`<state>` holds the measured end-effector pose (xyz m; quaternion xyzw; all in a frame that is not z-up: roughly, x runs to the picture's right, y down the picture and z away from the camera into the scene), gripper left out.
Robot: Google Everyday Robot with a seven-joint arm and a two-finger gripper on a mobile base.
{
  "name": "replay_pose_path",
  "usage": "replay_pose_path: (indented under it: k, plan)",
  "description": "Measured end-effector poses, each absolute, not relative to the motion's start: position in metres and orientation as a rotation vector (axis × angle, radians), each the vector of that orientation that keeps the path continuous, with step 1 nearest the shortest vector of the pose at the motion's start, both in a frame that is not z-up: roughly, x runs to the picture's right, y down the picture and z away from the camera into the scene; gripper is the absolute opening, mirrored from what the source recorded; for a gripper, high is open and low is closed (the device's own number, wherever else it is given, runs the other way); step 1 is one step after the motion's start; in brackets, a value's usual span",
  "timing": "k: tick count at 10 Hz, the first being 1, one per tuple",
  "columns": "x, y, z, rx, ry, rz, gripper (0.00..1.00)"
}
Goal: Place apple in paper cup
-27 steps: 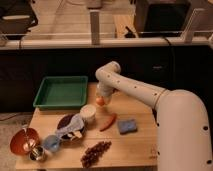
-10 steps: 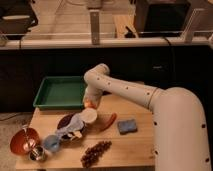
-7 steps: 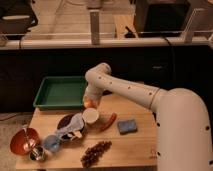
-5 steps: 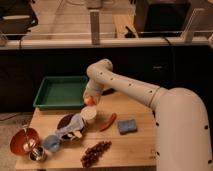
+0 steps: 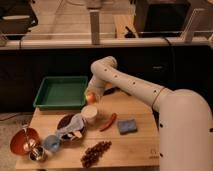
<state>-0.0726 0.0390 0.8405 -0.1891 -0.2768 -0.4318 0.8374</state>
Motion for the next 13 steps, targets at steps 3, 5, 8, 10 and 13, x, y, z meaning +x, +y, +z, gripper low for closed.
replay_pose_path:
  k: [3, 5, 8, 10, 13]
  plan:
    - [-0.074, 0.046, 0.822, -0.374, -0.606, -0.933, 0.02]
    - [-0.071, 0.051, 0.810, -0.358, -0.622, -0.949, 0.02]
    - [-0.075, 0.061, 0.795, -0.346, -0.638, -0.983, 0.02]
    - [-0.078, 0.068, 0.788, -0.347, -0.651, -1.029, 0.02]
    - [-0.078, 0.073, 0.777, -0.340, -0.654, -1.077, 0.26]
